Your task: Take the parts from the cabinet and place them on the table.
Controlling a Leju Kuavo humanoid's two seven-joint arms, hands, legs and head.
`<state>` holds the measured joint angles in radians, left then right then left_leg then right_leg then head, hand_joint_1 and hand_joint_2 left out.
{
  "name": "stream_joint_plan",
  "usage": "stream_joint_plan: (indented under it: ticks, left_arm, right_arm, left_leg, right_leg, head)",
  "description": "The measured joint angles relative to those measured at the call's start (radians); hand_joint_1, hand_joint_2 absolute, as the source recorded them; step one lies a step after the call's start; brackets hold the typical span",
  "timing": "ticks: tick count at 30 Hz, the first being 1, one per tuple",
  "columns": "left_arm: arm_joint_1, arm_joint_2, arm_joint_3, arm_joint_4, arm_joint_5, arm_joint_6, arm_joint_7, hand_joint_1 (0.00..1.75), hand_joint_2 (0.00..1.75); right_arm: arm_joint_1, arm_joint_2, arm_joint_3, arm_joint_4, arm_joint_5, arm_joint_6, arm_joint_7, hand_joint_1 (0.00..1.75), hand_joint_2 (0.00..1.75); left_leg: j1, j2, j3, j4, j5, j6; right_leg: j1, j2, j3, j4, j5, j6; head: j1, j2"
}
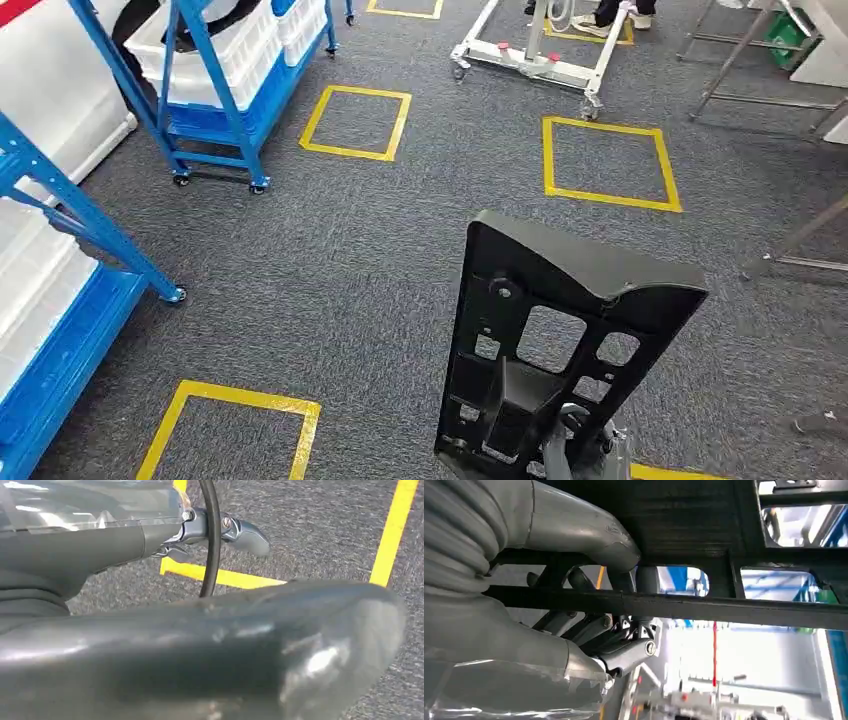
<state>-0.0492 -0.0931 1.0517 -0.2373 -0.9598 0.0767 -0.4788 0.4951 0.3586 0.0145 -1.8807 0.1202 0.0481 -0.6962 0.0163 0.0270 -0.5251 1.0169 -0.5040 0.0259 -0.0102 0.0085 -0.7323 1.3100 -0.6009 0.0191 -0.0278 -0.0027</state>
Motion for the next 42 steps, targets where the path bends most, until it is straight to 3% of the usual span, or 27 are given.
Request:
stream_joint_plan:
  ticks: [2, 4, 5, 6, 9, 10, 12, 14, 15, 16, 17, 19, 20, 21, 25, 26, 27, 28, 30, 31, 32, 34, 35, 36, 40, 41, 42]
  left_arm:
    - [-0.003, 0.000, 0.001, 0.000, -0.001, 0.000, 0.000, 0.00, 0.00]
    - [-0.006, 0.000, 0.001, 0.000, -0.003, -0.001, 0.000, 0.00, 0.00]
    - [-0.008, -0.002, 0.001, 0.000, -0.004, -0.002, 0.000, 0.00, 0.00]
    - [-0.007, -0.003, 0.001, 0.000, -0.004, -0.002, 0.000, 0.00, 0.00]
    - [-0.010, -0.005, 0.001, 0.000, -0.004, -0.003, 0.000, 0.00, 0.00]
    - [-0.011, -0.006, 0.001, 0.000, -0.006, -0.003, -0.001, 0.00, 0.00]
    - [-0.013, -0.007, 0.001, 0.000, -0.007, -0.003, -0.002, 0.00, 0.00]
    - [-0.007, -0.009, 0.002, 0.000, -0.007, -0.003, -0.002, 0.00, 0.00]
    - [-0.005, -0.009, 0.002, 0.000, -0.007, -0.003, -0.001, 0.00, 0.00]
    - [-0.003, -0.009, 0.002, 0.000, -0.007, -0.003, -0.001, 0.00, 0.00]
    - [-0.002, -0.009, 0.002, 0.000, -0.007, -0.003, -0.001, 0.00, 0.00]
    - [-0.005, -0.009, 0.002, 0.000, -0.008, -0.003, -0.001, 0.00, 0.00]
    - [-0.004, -0.009, 0.002, 0.000, -0.010, -0.003, -0.001, 0.00, 0.00]
    - [-0.004, -0.009, 0.002, 0.000, -0.011, -0.003, -0.001, 0.00, 0.00]
    - [-0.010, -0.010, 0.003, 0.000, -0.017, -0.005, -0.003, 0.00, 0.00]
    - [-0.013, -0.011, 0.003, 0.000, -0.018, -0.006, -0.003, 0.00, 0.00]
    - [-0.013, -0.011, 0.003, 0.000, -0.018, -0.006, -0.005, 0.00, 0.00]
    - [-0.010, -0.011, 0.003, 0.000, -0.019, -0.006, -0.005, 0.00, 0.00]
    - [-0.005, -0.011, 0.006, 0.000, -0.019, -0.008, -0.007, 0.00, 0.00]
    - [-0.005, -0.010, 0.007, 0.000, -0.020, -0.010, -0.008, 0.00, 0.00]
    - [-0.006, -0.010, 0.008, 0.000, -0.021, -0.011, -0.009, 0.00, 0.00]
    - [-0.009, -0.010, 0.008, 0.000, -0.023, -0.015, -0.011, 0.00, 0.00]
    - [-0.010, -0.011, 0.008, 0.000, -0.024, -0.015, -0.012, 0.00, 0.00]
    - [-0.009, -0.013, 0.008, 0.000, -0.024, -0.015, -0.012, 0.00, 0.00]
    - [-0.015, -0.016, 0.010, 0.000, -0.024, -0.015, -0.014, 0.00, 0.00]
    - [-0.016, -0.016, 0.010, 0.000, -0.024, -0.014, -0.015, 0.00, 0.00]
    - [-0.016, -0.016, 0.010, 0.000, -0.024, -0.014, -0.016, 0.00, 0.00]
  right_arm:
    - [0.001, 0.000, -0.002, 0.005, 0.000, -0.001, 0.000, 1.75, 1.75]
    - [0.003, 0.000, -0.002, 0.005, 0.003, -0.002, 0.000, 1.75, 1.75]
    - [0.003, 0.000, -0.002, 0.005, 0.004, -0.003, 0.000, 1.75, 1.75]
    - [0.001, 0.000, -0.002, 0.005, 0.006, -0.005, 0.001, 1.75, 1.75]
    - [0.005, 0.000, -0.003, 0.005, 0.006, -0.012, 0.000, 1.75, 1.75]
    - [0.005, 0.000, -0.003, 0.005, 0.009, -0.012, 0.000, 1.75, 1.75]
    - [0.008, 0.002, -0.003, 0.004, 0.010, -0.013, 0.000, 1.75, 1.75]
    - [0.005, 0.002, -0.003, 0.004, 0.013, -0.013, 0.000, 1.75, 1.75]
    - [0.006, 0.002, -0.003, 0.004, 0.014, -0.013, 0.000, 1.75, 1.75]
    - [0.008, 0.002, -0.003, 0.004, 0.015, -0.013, 0.000, 1.75, 1.75]
    - [0.009, 0.002, -0.003, 0.004, 0.017, -0.013, 0.000, 1.75, 1.75]
    - [0.009, 0.002, -0.003, 0.004, 0.022, -0.013, 0.000, 1.75, 1.75]
    - [0.009, 0.002, -0.003, 0.004, 0.023, -0.013, 0.000, 1.75, 1.75]
    - [0.007, 0.002, -0.003, 0.004, 0.024, -0.013, 0.000, 1.75, 1.75]
    - [0.014, 0.002, -0.004, 0.004, 0.027, -0.013, 0.000, 1.75, 1.75]
    - [0.015, 0.002, -0.004, 0.004, 0.028, -0.013, 0.000, 1.75, 1.75]
    - [0.014, 0.002, -0.004, 0.004, 0.028, -0.013, 0.000, 1.75, 1.75]
    - [0.011, 0.002, -0.004, 0.004, 0.029, -0.013, 0.000, 1.75, 1.75]
    - [0.011, 0.002, -0.004, 0.004, 0.031, -0.013, 0.000, 1.75, 1.75]
    - [0.012, 0.002, -0.005, 0.004, 0.031, -0.013, 0.000, 1.75, 1.75]
    - [0.013, 0.002, -0.006, 0.004, 0.031, -0.013, 0.000, 1.75, 1.75]
    - [0.013, 0.002, -0.006, 0.004, 0.032, -0.013, 0.000, 1.75, 1.75]
    - [0.013, 0.002, -0.006, 0.004, 0.032, -0.013, 0.000, 1.75, 1.75]
    - [0.012, 0.002, -0.006, 0.003, 0.032, -0.013, 0.000, 1.75, 1.75]
    - [0.016, 0.002, -0.007, -0.001, 0.034, -0.013, 0.000, 1.75, 1.75]
    - [0.017, 0.002, -0.007, -0.002, 0.034, -0.013, 0.000, 1.75, 1.75]
    - [0.017, 0.002, -0.008, -0.004, 0.034, -0.013, 0.000, 1.75, 1.75]
  left_leg:
    - [-0.001, 0.027, 0.002, 0.000, -0.004, -0.001]
    - [-0.001, 0.048, 0.011, 0.000, -0.010, -0.006]
    - [-0.001, 0.057, 0.018, -0.001, -0.013, -0.010]
    - [-0.008, 0.066, 0.018, 0.001, -0.019, -0.018]
    - [-0.005, 0.096, 0.030, -0.008, -0.022, -0.029]
    - [-0.006, 0.101, 0.037, -0.009, -0.027, -0.038]
    - [0.000, 0.010, 0.017, 0.046, -0.069, -0.042]
    - [0.002, -0.017, -0.062, 0.211, -0.148, -0.044]
    - [0.002, -0.019, -0.101, 0.282, -0.168, -0.047]
    - [0.002, -0.019, -0.120, 0.309, -0.160, -0.048]
    - [0.002, -0.020, -0.116, 0.285, -0.129, -0.048]
    - [0.006, -0.035, -0.058, 0.135, -0.029, -0.048]
    - [0.010, -0.069, -0.026, 0.053, 0.007, -0.049]
    - [0.009, -0.109, -0.017, 0.031, -0.013, -0.048]
    - [0.004, -0.071, -0.014, 0.021, -0.004, -0.019]
    - [0.007, -0.056, -0.012, 0.015, 0.003, -0.009]
    - [0.006, -0.047, -0.011, 0.011, 0.004, -0.004]
    - [0.003, -0.035, -0.012, 0.010, 0.004, -0.003]
    - [-0.001, -0.005, -0.013, 0.010, 0.001, 0.001]
    - [-0.002, 0.008, -0.012, 0.010, 0.000, 0.001]
    - [-0.003, 0.022, -0.011, 0.010, -0.002, 0.001]
    - [-0.004, 0.043, -0.003, 0.010, -0.008, -0.001]
    - [-0.005, 0.053, 0.003, 0.010, -0.011, -0.002]
    - [-0.007, 0.061, 0.007, 0.009, -0.015, -0.007]
    - [-0.009, 0.101, 0.022, -0.002, -0.021, -0.026]
    - [-0.008, 0.095, 0.024, 0.002, -0.030, -0.031]
    - [-0.007, 0.039, 0.020, 0.025, -0.043, -0.036]
  right_leg:
    - [-0.003, -0.004, 0.008, -0.022, 0.036, 0.001]
    - [-0.001, -0.023, 0.090, -0.172, 0.116, -0.006]
    - [0.005, -0.068, 0.137, -0.256, 0.139, -0.014]
    - [0.023, -0.102, 0.146, -0.277, 0.123, -0.022]
    - [0.026, -0.061, 0.138, -0.278, 0.125, -0.033]
    - [0.019, -0.047, 0.146, -0.293, 0.131, -0.041]
    - [0.012, -0.030, 0.157, -0.304, 0.136, -0.052]
    - [0.013, -0.006, 0.156, -0.303, 0.135, -0.058]
    - [0.015, 0.008, 0.156, -0.302, 0.134, -0.059]
    - [0.015, 0.024, 0.157, -0.300, 0.134, -0.059]
    - [0.014, 0.039, 0.157, -0.296, 0.133, -0.059]
    - [0.010, 0.069, 0.158, -0.285, 0.127, -0.051]
    - [0.009, 0.081, 0.155, -0.275, 0.122, -0.046]
    - [0.014, 0.091, 0.148, -0.263, 0.117, -0.039]
    - [0.005, 0.133, 0.134, -0.270, 0.129, -0.013]
    - [0.005, 0.093, 0.134, -0.260, 0.121, -0.012]
    - [0.010, 0.036, 0.119, -0.227, 0.095, -0.009]
    - [0.008, 0.012, 0.085, -0.160, 0.055, -0.004]
    - [0.004, 0.000, 0.010, -0.009, -0.011, 0.001]
    - [0.003, -0.002, -0.010, 0.029, -0.016, 0.001]
    - [0.004, -0.004, -0.005, 0.016, 0.005, 0.001]
    - [0.006, -0.015, 0.072, -0.126, 0.086, -0.008]
    - [0.013, -0.042, 0.123, -0.218, 0.123, -0.018]
    - [0.024, -0.088, 0.151, -0.274, 0.114, -0.027]
    - [0.034, -0.045, 0.148, -0.286, 0.119, -0.044]
    - [0.013, -0.033, 0.165, -0.308, 0.131, -0.051]
    - [0.017, -0.025, 0.172, -0.320, 0.134, -0.052]
  head:
    - [0.000, 0.000]
    - [0.000, 0.000]
    - [0.000, 0.000]
    - [0.000, 0.000]
    - [0.000, 0.000]
    - [0.000, 0.000]
    - [-0.001, 0.000]
    - [0.000, 0.000]
    - [0.000, 0.000]
    - [0.000, 0.000]
    - [0.000, 0.000]
    - [0.000, 0.000]
    - [0.000, 0.000]
    - [0.000, 0.000]
    - [0.000, 0.000]
    - [0.000, 0.000]
    - [0.001, 0.000]
    - [0.001, 0.000]
    - [0.001, 0.000]
    - [0.000, 0.000]
    - [0.000, 0.000]
    - [0.000, 0.000]
    - [0.001, 0.000]
    - [0.000, 0.000]
    - [0.001, 0.000]
    - [0.000, 0.000]
    - [0.000, 0.000]
